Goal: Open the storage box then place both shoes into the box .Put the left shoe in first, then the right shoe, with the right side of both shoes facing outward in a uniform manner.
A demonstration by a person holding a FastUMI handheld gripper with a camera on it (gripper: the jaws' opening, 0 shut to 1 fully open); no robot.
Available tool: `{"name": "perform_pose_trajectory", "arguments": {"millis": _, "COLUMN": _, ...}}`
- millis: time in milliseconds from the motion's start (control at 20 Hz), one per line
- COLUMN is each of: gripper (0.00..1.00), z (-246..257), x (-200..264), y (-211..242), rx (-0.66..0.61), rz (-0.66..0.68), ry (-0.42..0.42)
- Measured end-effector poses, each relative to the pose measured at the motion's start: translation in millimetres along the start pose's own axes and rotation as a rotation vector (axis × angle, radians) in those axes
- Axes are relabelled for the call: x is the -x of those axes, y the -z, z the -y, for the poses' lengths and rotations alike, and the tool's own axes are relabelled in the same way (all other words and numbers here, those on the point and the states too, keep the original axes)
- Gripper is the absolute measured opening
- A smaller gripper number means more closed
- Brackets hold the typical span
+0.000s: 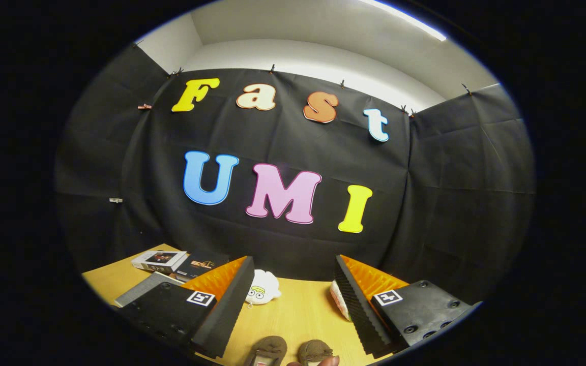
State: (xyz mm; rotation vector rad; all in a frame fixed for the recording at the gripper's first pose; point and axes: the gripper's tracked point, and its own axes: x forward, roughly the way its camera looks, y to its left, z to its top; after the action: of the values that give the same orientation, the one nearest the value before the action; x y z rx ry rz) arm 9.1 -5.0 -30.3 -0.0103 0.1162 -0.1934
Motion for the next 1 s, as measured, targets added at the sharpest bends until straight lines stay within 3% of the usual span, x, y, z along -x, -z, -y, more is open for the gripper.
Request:
{"name": "perform_pose_trajectory", "arguments": {"millis": 100, "gripper": 0.97, "z": -19, "x": -5, "y": 8, "rx": -0.009, "rz": -0.019, "ry": -0.071}}
{"name": "perform_pose_trajectory", "arguments": {"millis": 150, "gripper": 0.97, "z": -36, "x": -7, "y": 20, "rx": -0.024, "rz": -0.051, "ry": -0.148}}
{"name": "perform_pose_trajectory", "arguments": {"millis": 400, "gripper": 0.98, "z": -128, "x": 2, "y": 95, "rx": -0.280, "rz": -0.342, "ry": -0.647}}
{"name": "perform_pose_trajectory", "arguments": {"millis": 500, "gripper": 1.00, "z": -150, "x": 8, "y": 127, "rx": -0.409, "rz": -0.478, "ry": -0.792}}
{"name": "perform_pose_trajectory", "arguments": {"millis": 700, "gripper": 0.98, "z": -177, "x": 13, "y": 181, "rx": -0.693, "rz": -0.719, "ry": -0.932}}
{"name": "perform_pose_trajectory", "arguments": {"millis": 850, "gripper": 0.98, "z": -189, "x": 6, "y": 227, "rx": -0.826, "rz": -0.875, "ry": -0.945}}
{"name": "perform_pose_trajectory", "arguments": {"millis": 1000, "gripper": 0.98, "z": -194, "x": 4, "y": 243, "rx": -0.949, "rz": -0.950, "ry": -0.953}}
